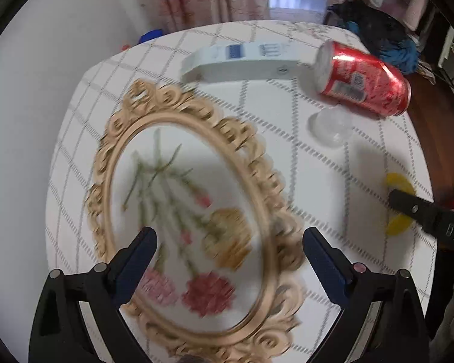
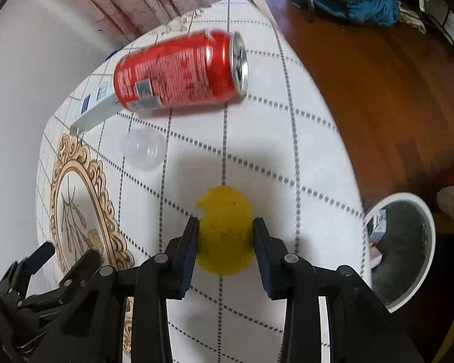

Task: Collect trash
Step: 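Move both tools back over the table toward the lemon and clear lid, then grasp the yellow lemon with the right tool while the left tool grasps the clear lid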

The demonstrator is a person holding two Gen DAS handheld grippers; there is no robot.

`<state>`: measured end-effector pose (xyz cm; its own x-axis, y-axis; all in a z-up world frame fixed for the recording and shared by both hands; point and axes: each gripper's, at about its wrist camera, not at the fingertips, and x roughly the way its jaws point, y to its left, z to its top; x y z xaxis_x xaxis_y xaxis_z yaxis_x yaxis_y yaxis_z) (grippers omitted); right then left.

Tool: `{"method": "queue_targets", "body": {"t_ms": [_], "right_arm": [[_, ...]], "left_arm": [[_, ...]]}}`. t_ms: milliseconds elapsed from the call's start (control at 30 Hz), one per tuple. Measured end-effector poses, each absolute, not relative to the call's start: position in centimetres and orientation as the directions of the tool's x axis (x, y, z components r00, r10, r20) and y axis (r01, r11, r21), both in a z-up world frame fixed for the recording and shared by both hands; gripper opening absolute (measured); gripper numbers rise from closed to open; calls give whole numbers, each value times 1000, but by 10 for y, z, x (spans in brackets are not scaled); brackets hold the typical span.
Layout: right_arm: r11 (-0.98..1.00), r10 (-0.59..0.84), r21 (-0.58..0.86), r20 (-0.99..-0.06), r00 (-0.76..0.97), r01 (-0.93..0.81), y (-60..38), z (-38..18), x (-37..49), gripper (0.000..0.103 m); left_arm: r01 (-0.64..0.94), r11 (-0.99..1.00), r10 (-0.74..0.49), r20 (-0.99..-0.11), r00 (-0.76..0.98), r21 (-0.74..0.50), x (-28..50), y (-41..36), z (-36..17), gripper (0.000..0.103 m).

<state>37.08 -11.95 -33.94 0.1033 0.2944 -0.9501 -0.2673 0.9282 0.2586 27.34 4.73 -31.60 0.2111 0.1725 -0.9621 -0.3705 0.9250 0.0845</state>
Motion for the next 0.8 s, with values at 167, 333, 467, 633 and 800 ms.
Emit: {"method": "queue_targets", "body": {"t_ms": [167,333,467,633,800], "right_arm": [[945,249,207,-958,145,-255,-134,-334,398,37],[954,219,180,-964,148,-240,-152,-338,420,37],[956,211,171,-966,151,-240,-157,-338,425,37],[955,209,166,-965,159,-248,-159,-336,424,37],[950,204,149,-961,186,-273,-165,-324,414,37]], "left_arm": [[-314,949,111,-955,273,21,313,28,-311,98],[-279,960,64,-955,291,-21,353,20,-323,97],[-246,969,54,-956,290,-20,370,14,-335,91],[-234,972,67,-953,297,-5,373,12,-337,37],[-269,963,90,-942,323,0,352,15,-320,37]]}}
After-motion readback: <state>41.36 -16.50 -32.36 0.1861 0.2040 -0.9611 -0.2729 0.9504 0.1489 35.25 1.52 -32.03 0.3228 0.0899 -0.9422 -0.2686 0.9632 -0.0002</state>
